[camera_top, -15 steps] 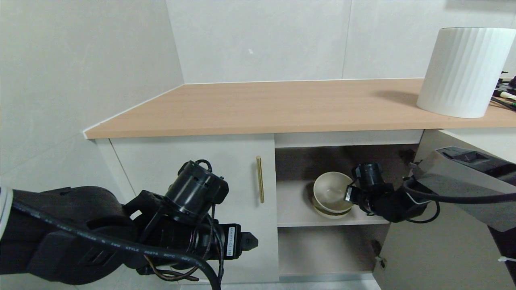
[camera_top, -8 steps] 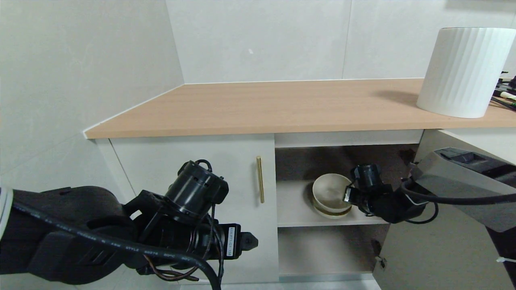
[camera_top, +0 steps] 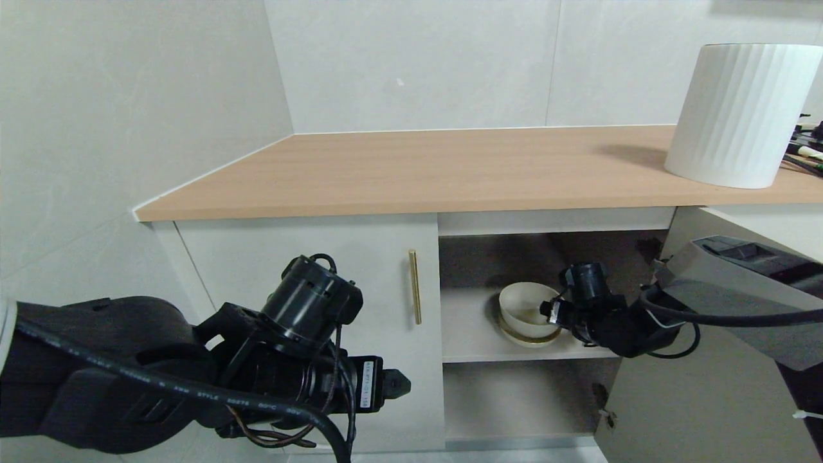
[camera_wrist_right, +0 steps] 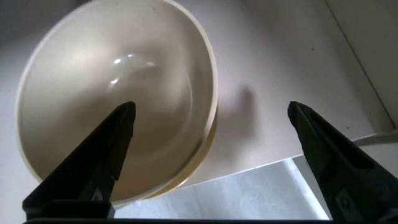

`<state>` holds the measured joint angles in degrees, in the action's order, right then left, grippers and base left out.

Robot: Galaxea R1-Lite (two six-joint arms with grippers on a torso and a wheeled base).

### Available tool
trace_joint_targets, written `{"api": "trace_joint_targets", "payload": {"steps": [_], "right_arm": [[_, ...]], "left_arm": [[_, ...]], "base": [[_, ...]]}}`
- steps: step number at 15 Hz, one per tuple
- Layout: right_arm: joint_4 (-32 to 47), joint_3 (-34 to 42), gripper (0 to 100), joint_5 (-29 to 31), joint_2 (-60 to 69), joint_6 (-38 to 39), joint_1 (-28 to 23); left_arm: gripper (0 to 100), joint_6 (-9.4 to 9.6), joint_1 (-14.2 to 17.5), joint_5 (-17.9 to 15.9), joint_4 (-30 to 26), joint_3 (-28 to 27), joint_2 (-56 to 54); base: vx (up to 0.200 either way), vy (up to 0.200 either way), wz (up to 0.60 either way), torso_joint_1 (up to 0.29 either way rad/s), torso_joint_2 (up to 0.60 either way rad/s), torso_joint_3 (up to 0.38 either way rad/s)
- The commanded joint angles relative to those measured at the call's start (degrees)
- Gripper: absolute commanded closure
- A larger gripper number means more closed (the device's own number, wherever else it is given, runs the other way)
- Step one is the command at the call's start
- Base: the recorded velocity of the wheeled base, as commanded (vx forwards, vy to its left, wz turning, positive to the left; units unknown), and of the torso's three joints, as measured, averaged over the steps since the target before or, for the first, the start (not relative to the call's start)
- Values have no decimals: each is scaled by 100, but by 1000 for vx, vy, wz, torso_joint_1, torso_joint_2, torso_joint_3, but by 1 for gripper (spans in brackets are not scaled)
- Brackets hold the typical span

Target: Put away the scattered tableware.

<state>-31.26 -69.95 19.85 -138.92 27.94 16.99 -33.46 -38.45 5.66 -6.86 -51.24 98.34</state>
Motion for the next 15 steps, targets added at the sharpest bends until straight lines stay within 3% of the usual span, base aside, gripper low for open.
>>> {"api": "trace_joint_targets", "payload": {"steps": [1, 4, 7, 10, 12, 14, 15], "right_arm": [[41, 263, 0, -25, 331, 1, 32], [392, 1071, 0, -526, 1403, 1, 296], [928, 2477, 0, -1097, 3451, -140, 630], [1667, 3022, 0, -1158, 4998, -342, 726], [2317, 3145, 0, -1510, 5894, -342, 735], [3275, 3189, 0, -1853, 6685, -351, 1008], [3512, 3224, 0, -1844, 6870, -324, 1087]], "left_arm": [[0, -2, 83, 6, 1, 0, -113], [0, -2, 268, -3, -8, 35, -614], [0, 15, 417, -21, -105, 360, -1898], [0, 24, 452, -38, -280, 703, -2812], [0, 165, 672, -47, -254, 1010, -3154], [0, 525, 988, -47, -254, 1300, -3427], [0, 595, 997, -65, -245, 1388, -3568]], "base": [[0, 0, 0, 0, 0, 0], [0, 0, 0, 0, 0, 0], [0, 0, 0, 0, 0, 0], [0, 0, 0, 0, 0, 0], [0, 0, 0, 0, 0, 0], [0, 0, 0, 0, 0, 0], [0, 0, 0, 0, 0, 0]]}}
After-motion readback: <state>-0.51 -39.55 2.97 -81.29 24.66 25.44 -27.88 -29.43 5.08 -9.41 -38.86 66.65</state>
